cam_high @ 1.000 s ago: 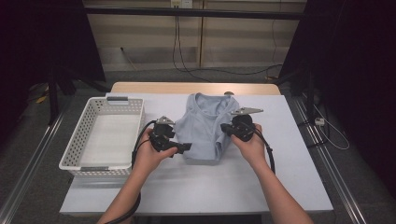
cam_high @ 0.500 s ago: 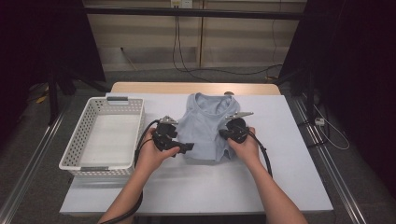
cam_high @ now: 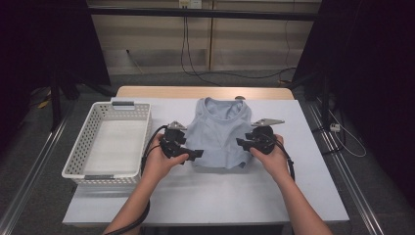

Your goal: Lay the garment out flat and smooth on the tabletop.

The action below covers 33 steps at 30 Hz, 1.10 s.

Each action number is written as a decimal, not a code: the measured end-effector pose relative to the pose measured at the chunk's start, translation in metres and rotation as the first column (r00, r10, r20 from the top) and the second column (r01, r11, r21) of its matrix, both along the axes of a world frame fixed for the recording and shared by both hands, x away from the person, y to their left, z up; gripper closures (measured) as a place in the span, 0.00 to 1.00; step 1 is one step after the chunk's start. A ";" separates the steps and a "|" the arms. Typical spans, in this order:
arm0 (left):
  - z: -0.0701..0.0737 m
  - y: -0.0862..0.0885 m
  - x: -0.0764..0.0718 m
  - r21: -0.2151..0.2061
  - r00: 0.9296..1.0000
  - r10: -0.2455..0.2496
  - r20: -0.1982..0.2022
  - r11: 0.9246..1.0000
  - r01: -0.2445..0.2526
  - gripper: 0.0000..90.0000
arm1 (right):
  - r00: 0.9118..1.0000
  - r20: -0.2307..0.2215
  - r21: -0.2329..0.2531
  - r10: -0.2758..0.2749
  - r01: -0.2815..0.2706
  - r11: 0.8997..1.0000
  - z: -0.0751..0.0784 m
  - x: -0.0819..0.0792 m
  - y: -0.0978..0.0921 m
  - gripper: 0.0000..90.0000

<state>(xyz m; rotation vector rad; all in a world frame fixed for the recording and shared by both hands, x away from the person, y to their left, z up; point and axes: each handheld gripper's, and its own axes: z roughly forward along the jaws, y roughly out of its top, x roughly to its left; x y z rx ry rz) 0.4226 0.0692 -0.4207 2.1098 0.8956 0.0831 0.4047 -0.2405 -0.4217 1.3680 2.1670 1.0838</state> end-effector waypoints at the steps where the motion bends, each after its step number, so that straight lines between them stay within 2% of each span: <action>1: 0.000 0.000 0.000 0.000 1.000 -0.001 -0.001 1.000 0.001 0.13 | 1.000 0.011 0.009 -0.004 0.004 1.000 0.002 -0.003 -0.004 0.57; 5: 0.000 -0.002 -0.001 0.000 1.000 -0.004 0.001 1.000 0.004 0.13 | 0.998 0.040 0.020 -0.043 0.042 0.999 0.007 -0.015 -0.022 0.50; 8: 0.001 -0.002 -0.002 0.001 1.000 -0.004 0.005 1.000 0.004 0.13 | 0.997 0.040 0.017 -0.060 0.060 0.998 0.004 -0.024 -0.034 0.49; 14: 0.001 -0.001 -0.001 0.007 1.000 -0.001 0.003 1.000 0.001 0.13 | 0.996 0.009 -0.002 -0.093 0.093 0.996 -0.010 -0.037 -0.054 0.46; 17: 0.001 0.000 -0.001 0.007 1.000 0.002 0.008 1.000 -0.002 0.13 | 0.996 -0.017 -0.017 -0.091 0.090 0.996 -0.019 -0.040 -0.060 0.48; 22: 0.002 0.000 -0.001 0.007 1.000 0.005 0.011 1.000 -0.005 0.13 | 0.997 -0.032 -0.044 -0.073 0.072 0.996 -0.024 -0.039 -0.053 0.48; 29: 0.003 0.000 -0.001 0.008 1.000 0.005 0.012 1.000 -0.005 0.13 | 0.998 0.006 -0.054 -0.055 0.055 0.997 -0.022 -0.030 -0.031 0.49; 33: 0.002 0.000 -0.002 0.010 1.000 0.001 0.011 1.000 -0.001 0.13 | 0.998 0.000 -0.064 -0.059 0.059 0.996 -0.026 -0.024 -0.025 0.49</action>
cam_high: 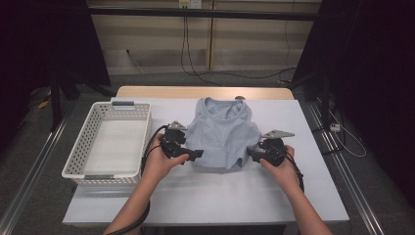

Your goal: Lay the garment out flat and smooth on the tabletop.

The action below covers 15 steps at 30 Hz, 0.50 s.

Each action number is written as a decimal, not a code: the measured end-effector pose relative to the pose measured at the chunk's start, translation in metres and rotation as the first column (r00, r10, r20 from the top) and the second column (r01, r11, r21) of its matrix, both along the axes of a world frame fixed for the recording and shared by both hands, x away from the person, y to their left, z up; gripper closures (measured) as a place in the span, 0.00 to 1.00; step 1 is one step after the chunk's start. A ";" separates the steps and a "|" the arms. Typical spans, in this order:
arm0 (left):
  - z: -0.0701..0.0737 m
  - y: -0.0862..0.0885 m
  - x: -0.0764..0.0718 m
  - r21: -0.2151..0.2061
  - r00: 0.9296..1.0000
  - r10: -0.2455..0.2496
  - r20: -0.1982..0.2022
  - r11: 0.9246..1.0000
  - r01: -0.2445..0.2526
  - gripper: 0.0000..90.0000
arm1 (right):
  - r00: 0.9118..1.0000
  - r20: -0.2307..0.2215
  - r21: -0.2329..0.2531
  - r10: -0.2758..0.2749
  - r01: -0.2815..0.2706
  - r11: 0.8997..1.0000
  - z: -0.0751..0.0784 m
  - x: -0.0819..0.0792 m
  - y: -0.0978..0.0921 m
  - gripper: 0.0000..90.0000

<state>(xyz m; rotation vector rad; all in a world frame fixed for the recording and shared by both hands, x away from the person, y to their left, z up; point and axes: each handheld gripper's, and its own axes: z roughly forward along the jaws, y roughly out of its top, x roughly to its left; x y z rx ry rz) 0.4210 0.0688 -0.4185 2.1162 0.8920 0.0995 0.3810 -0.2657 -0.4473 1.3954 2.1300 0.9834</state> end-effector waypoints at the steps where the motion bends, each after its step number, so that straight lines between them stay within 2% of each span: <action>1: 0.000 0.000 0.000 0.001 1.000 0.002 0.002 1.000 -0.002 0.13 | 1.000 -0.004 0.003 -0.002 0.002 1.000 0.000 0.001 0.001 0.49; 6: -0.001 0.001 0.001 0.000 1.000 0.007 0.001 1.000 -0.007 0.13 | 1.000 -0.010 0.009 -0.021 0.021 1.000 -0.002 0.007 0.005 0.49; 9: -0.001 0.001 0.001 0.005 1.000 0.005 0.002 1.000 -0.005 0.13 | 0.999 -0.019 -0.010 -0.030 0.030 1.000 -0.006 0.009 0.008 0.50; 12: -0.001 0.001 0.001 0.006 1.000 0.002 -0.003 1.000 -0.002 0.13 | 0.999 -0.032 0.002 -0.044 0.044 0.999 -0.007 0.008 0.009 0.53; 14: -0.002 0.000 0.001 0.006 1.000 0.005 -0.003 1.000 -0.005 0.13 | 0.999 -0.033 0.006 -0.039 0.039 0.999 -0.008 0.007 0.010 0.61; 15: -0.002 0.000 0.000 0.002 1.000 0.009 -0.004 1.000 -0.009 0.13 | 0.999 -0.035 0.014 -0.022 0.023 1.000 -0.008 0.007 0.011 0.71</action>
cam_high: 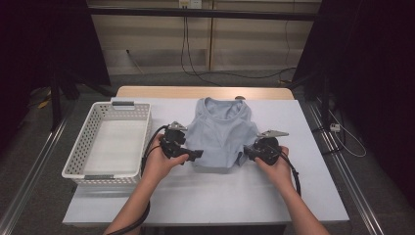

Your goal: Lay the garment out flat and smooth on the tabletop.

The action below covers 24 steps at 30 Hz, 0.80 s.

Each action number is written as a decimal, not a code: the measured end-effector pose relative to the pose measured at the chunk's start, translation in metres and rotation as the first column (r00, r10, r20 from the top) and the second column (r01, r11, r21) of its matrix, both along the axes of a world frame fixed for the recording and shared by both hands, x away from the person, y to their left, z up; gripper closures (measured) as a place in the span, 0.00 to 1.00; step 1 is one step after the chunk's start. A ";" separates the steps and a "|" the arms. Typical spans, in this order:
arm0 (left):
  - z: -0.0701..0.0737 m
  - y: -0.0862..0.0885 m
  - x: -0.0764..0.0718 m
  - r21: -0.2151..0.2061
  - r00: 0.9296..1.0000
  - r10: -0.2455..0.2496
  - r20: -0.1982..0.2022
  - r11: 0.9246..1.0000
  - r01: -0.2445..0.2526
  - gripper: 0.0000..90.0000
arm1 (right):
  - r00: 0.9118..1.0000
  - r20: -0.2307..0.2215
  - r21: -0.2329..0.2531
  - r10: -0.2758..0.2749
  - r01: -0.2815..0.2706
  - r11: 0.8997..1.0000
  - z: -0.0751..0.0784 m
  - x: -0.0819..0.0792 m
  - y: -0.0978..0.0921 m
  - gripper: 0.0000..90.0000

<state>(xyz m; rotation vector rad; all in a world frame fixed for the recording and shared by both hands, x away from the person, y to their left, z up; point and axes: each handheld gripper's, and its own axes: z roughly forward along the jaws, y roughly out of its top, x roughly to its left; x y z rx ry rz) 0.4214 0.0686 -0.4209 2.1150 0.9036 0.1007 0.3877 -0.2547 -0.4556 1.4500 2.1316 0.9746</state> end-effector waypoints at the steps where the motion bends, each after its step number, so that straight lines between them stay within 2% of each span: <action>1: 0.000 0.000 0.000 0.001 1.000 0.001 0.000 1.000 -0.001 0.13 | 1.000 -0.001 0.008 0.015 -0.015 1.000 0.000 0.000 0.001 0.79; 3: 0.000 0.000 0.000 0.003 1.000 -0.001 0.003 1.000 0.001 0.13 | 1.000 0.001 0.012 0.028 -0.028 1.000 -0.001 -0.001 0.004 0.90; 5: 0.000 0.000 0.000 0.004 1.000 -0.001 0.002 1.000 0.001 0.13 | 0.999 0.010 0.012 0.034 -0.035 0.999 -0.001 -0.001 0.004 0.92; 8: 0.001 0.000 0.000 0.008 1.000 -0.003 0.007 1.000 0.003 0.13 | 1.000 0.013 0.045 0.016 -0.017 0.999 0.001 -0.002 0.000 0.94; 16: 0.001 0.001 0.001 0.002 1.000 -0.004 0.004 1.000 0.004 0.13 | 0.999 0.045 0.088 -0.010 0.006 0.996 0.025 -0.012 -0.024 0.96; 19: 0.001 0.002 0.001 0.005 1.000 -0.004 0.005 1.000 0.004 0.13 | 0.999 0.047 0.119 -0.026 0.020 0.993 0.033 -0.016 -0.035 0.96; 24: -0.001 0.002 0.002 0.008 1.000 0.000 0.006 1.000 0.000 0.13 | 0.999 0.030 0.103 -0.038 0.035 0.994 0.037 -0.018 -0.043 0.96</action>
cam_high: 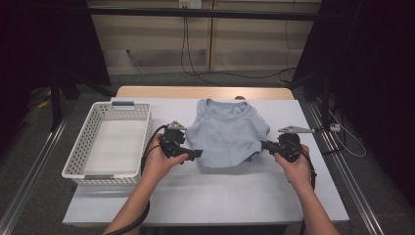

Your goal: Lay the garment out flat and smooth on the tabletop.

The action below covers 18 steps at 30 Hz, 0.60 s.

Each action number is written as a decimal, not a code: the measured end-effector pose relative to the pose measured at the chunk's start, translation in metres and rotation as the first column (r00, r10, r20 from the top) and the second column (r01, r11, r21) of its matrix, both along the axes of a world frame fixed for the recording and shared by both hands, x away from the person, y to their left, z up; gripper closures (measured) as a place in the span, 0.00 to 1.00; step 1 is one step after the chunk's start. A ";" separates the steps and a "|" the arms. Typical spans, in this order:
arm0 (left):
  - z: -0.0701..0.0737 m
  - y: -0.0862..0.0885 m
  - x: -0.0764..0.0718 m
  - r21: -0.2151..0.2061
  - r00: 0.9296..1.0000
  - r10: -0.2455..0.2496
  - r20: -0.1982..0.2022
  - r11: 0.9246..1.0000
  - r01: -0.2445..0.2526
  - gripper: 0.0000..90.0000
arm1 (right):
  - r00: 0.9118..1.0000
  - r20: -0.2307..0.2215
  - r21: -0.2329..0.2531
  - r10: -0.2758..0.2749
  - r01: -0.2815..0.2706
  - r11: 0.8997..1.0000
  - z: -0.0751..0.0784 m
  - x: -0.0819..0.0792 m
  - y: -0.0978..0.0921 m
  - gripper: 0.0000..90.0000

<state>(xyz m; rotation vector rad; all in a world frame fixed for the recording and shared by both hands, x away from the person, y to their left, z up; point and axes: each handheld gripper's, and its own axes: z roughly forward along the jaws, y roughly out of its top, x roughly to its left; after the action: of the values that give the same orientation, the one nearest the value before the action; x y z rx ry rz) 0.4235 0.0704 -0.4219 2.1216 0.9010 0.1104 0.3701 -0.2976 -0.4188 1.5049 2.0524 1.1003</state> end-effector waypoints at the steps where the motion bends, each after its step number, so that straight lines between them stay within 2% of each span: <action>1: -0.001 0.000 0.001 0.005 1.000 -0.003 0.000 1.000 0.003 0.13 | 1.000 0.000 -0.003 0.007 -0.007 1.000 -0.002 0.000 0.000 0.96; 4: -0.005 -0.001 0.002 0.005 1.000 0.001 0.000 1.000 -0.001 0.16 | 1.000 -0.015 -0.017 0.012 -0.012 1.000 -0.008 0.002 0.003 0.95; 6: -0.008 -0.002 0.004 0.001 1.000 -0.010 -0.010 1.000 0.010 0.23 | 1.000 -0.011 -0.019 0.013 -0.013 1.000 -0.009 0.002 0.004 0.95; 8: -0.012 -0.004 0.005 0.013 1.000 -0.003 0.003 1.000 0.003 0.23 | 1.000 -0.005 -0.020 0.017 -0.018 1.000 -0.009 0.001 0.005 0.95; 12: -0.019 -0.011 0.007 0.014 1.000 -0.020 0.019 1.000 0.020 0.25 | 1.000 -0.007 -0.030 0.028 -0.028 0.999 -0.011 0.002 0.007 0.95; 18: -0.029 -0.023 0.010 0.069 0.999 -0.033 0.035 0.997 0.030 0.29 | 0.999 -0.009 -0.043 0.039 -0.039 0.998 -0.013 0.003 0.010 0.95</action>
<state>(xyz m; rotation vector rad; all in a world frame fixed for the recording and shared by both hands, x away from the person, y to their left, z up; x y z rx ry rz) 0.4339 0.0477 -0.4511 2.1892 0.8531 0.1648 0.3733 -0.2875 -0.4321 1.4567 2.1060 1.0585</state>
